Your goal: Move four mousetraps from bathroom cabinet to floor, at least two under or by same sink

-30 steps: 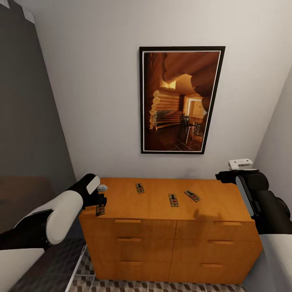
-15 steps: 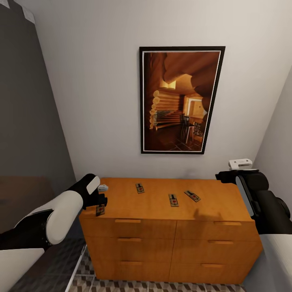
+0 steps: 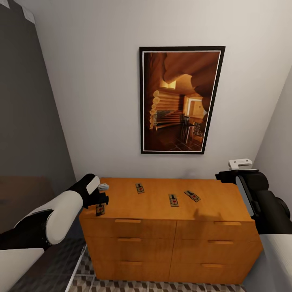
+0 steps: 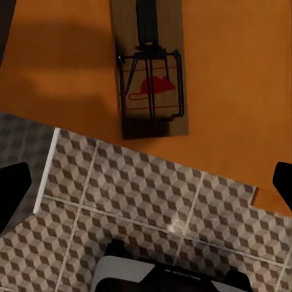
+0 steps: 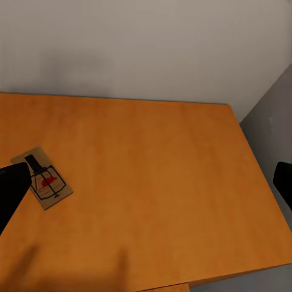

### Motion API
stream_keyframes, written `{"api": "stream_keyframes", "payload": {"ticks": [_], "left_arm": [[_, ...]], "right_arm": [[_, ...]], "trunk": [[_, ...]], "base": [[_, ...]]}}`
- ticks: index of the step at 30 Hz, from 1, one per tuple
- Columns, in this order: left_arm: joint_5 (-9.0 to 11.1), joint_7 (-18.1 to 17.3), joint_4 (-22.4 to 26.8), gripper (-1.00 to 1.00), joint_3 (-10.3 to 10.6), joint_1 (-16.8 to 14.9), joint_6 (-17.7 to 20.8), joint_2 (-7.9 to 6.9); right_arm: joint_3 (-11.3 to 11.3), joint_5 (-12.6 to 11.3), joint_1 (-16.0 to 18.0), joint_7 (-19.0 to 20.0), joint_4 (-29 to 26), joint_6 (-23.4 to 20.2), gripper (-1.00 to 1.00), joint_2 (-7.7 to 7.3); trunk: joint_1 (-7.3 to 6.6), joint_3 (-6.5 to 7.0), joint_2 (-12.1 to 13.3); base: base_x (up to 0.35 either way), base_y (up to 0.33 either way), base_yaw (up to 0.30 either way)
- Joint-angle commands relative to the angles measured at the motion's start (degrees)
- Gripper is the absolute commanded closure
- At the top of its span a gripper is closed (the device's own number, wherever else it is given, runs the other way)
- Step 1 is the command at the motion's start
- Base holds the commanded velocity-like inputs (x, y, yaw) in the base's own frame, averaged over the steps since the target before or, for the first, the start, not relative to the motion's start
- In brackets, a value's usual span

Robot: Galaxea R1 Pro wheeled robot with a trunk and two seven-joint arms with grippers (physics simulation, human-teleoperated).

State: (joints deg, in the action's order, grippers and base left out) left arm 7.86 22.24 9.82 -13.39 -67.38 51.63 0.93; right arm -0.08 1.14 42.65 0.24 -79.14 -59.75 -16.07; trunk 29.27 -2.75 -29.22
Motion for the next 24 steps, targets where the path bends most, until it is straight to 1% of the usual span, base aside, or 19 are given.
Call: {"api": "stream_keyframes", "payload": {"ticks": [1,9,24], "left_arm": [[0.58,0.53,0.09,-1.0,-0.23,-0.04,-0.1,0.01],[0.58,0.31,0.05,-1.0,-0.25,-0.04,-1.4,-0.1],[0.56,0.26,0.02,-1.0,-0.21,-0.04,-1.78,-0.13]], "right_arm": [[0.03,0.09,0.06,0.03,-0.05,-0.25,-1.0,-0.02],[0.07,0.11,0.06,0.03,-0.05,-0.25,-1.0,-0.02],[0.08,0.1,0.06,0.03,-0.05,-0.25,-1.0,-0.02]], "trunk": [[0.03,-0.13,-0.12],[0.03,-0.13,-0.12],[0.03,-0.13,-0.12]], "base": [[0.0,0.0,0.0],[0.0,0.0,0.0],[0.0,0.0,0.0]]}}
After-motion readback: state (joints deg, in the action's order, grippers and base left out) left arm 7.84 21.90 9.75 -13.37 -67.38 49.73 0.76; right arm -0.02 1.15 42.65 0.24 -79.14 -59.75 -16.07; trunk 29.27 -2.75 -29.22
